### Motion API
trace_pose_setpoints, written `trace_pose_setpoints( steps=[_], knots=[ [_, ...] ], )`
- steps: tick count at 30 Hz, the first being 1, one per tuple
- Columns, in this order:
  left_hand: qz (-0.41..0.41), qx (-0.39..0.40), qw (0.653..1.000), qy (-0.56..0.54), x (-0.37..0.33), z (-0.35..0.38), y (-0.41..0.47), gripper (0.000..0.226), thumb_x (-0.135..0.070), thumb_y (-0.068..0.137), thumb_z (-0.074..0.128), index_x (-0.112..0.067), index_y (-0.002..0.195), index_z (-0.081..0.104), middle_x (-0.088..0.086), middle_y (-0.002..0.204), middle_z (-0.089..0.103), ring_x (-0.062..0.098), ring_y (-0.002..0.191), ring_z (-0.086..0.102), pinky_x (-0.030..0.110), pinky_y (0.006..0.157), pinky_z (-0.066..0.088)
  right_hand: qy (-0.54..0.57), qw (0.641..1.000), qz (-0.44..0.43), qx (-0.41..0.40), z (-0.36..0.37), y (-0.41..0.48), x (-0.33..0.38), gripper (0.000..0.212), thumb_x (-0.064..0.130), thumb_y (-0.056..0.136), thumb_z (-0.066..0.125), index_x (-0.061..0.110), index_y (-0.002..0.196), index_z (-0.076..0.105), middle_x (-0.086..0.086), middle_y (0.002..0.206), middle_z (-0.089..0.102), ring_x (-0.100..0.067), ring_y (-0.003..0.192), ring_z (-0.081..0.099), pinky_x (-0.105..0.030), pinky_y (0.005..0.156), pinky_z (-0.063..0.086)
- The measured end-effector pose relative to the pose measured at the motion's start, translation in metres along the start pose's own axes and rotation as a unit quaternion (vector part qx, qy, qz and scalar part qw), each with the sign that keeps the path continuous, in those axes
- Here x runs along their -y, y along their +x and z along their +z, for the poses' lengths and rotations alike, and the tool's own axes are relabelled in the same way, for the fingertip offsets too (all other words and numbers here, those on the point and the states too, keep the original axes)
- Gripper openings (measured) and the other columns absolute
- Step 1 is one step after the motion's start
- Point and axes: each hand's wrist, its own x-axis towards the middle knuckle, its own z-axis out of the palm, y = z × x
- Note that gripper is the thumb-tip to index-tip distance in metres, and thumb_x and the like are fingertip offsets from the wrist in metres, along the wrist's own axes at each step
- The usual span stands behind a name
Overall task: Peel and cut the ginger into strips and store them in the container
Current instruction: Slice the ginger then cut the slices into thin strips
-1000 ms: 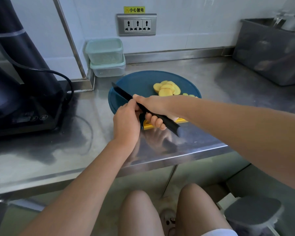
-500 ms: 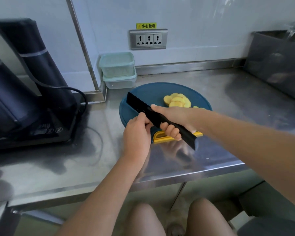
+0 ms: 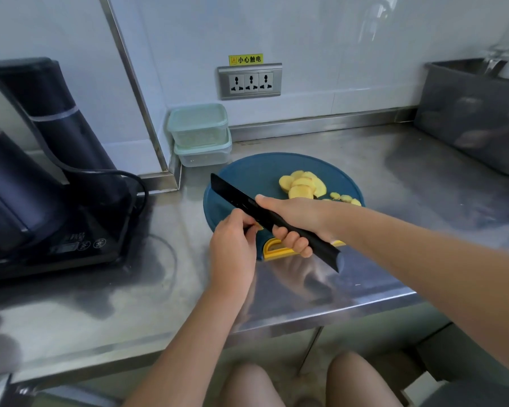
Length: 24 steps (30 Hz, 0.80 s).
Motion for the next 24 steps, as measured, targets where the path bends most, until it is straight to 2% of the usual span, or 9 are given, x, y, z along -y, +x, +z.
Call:
trace_pose_setpoints(
  steps=[3, 5, 7, 10, 14, 22, 24],
  knots=[
    [-0.004, -0.004, 1.0, -0.022, -0.001, -0.001, 0.0, 0.006, -0.007, 0.086, 0.063, -0.01, 0.091, 0.065, 0.0, 0.087, 0.068, 0.015, 0.083, 0.061, 0.027, 0.075, 0.051, -0.011, 1.0, 0.004, -0.004, 0.001, 0.0, -0.001, 0.067, 0.077, 0.087, 0.031, 0.019, 0.055, 0.034, 0.004, 0.044, 0.031, -0.01, 0.032, 0.029, -0.017, 0.034, 0.028],
    [-0.011, -0.007, 0.999, -0.03, -0.002, -0.002, 0.002, 0.008, -0.006, 0.087, 0.063, -0.011, 0.092, 0.067, -0.001, 0.088, 0.069, 0.014, 0.083, 0.061, 0.019, 0.075, 0.048, -0.014, 1.0, 0.007, -0.005, 0.001, -0.001, -0.002, 0.067, 0.078, 0.086, 0.032, 0.019, 0.055, 0.035, 0.004, 0.045, 0.031, -0.01, 0.033, 0.028, -0.018, 0.034, 0.028],
    [-0.022, -0.009, 0.999, -0.028, -0.002, -0.003, 0.002, 0.009, -0.007, 0.087, 0.063, -0.012, 0.092, 0.069, -0.001, 0.088, 0.069, 0.011, 0.082, 0.06, 0.006, 0.071, 0.04, -0.014, 1.0, 0.009, -0.007, 0.002, -0.002, -0.002, 0.067, 0.078, 0.086, 0.033, 0.019, 0.055, 0.035, 0.003, 0.046, 0.031, -0.011, 0.034, 0.028, -0.018, 0.034, 0.028],
    [-0.029, -0.007, 0.999, -0.021, -0.002, -0.003, 0.002, 0.008, -0.008, 0.087, 0.062, -0.012, 0.092, 0.069, -0.002, 0.088, 0.069, 0.007, 0.08, 0.058, 0.001, 0.067, 0.036, -0.018, 1.0, 0.008, -0.011, 0.003, -0.004, -0.002, 0.066, 0.078, 0.087, 0.033, 0.019, 0.056, 0.036, 0.003, 0.046, 0.032, -0.011, 0.034, 0.029, -0.018, 0.035, 0.029],
    [-0.024, -0.006, 1.0, -0.018, -0.002, -0.002, 0.003, 0.007, -0.01, 0.087, 0.064, -0.012, 0.092, 0.069, -0.001, 0.089, 0.07, 0.01, 0.082, 0.06, 0.004, 0.07, 0.037, -0.009, 1.0, 0.004, -0.02, 0.003, -0.008, 0.001, 0.066, 0.077, 0.087, 0.032, 0.019, 0.057, 0.035, 0.004, 0.044, 0.032, -0.011, 0.032, 0.029, -0.017, 0.035, 0.028],
    [-0.017, -0.023, 0.999, -0.016, -0.002, -0.002, 0.002, 0.006, -0.012, 0.087, 0.065, -0.012, 0.09, 0.061, -0.002, 0.086, 0.067, 0.015, 0.08, 0.062, 0.026, 0.073, 0.051, -0.03, 0.999, 0.013, -0.03, 0.009, -0.016, 0.011, 0.065, 0.076, 0.089, 0.031, 0.018, 0.058, 0.036, 0.004, 0.042, 0.033, -0.009, 0.031, 0.03, -0.015, 0.035, 0.029],
    [-0.016, -0.026, 0.999, -0.01, -0.003, -0.002, 0.002, 0.006, -0.013, 0.087, 0.065, -0.013, 0.088, 0.059, -0.002, 0.083, 0.066, 0.015, 0.078, 0.062, 0.026, 0.07, 0.05, -0.035, 0.999, 0.012, -0.04, 0.011, -0.017, 0.012, 0.065, 0.075, 0.089, 0.032, 0.018, 0.058, 0.037, 0.005, 0.043, 0.034, -0.009, 0.031, 0.031, -0.015, 0.035, 0.03]
  ],
)
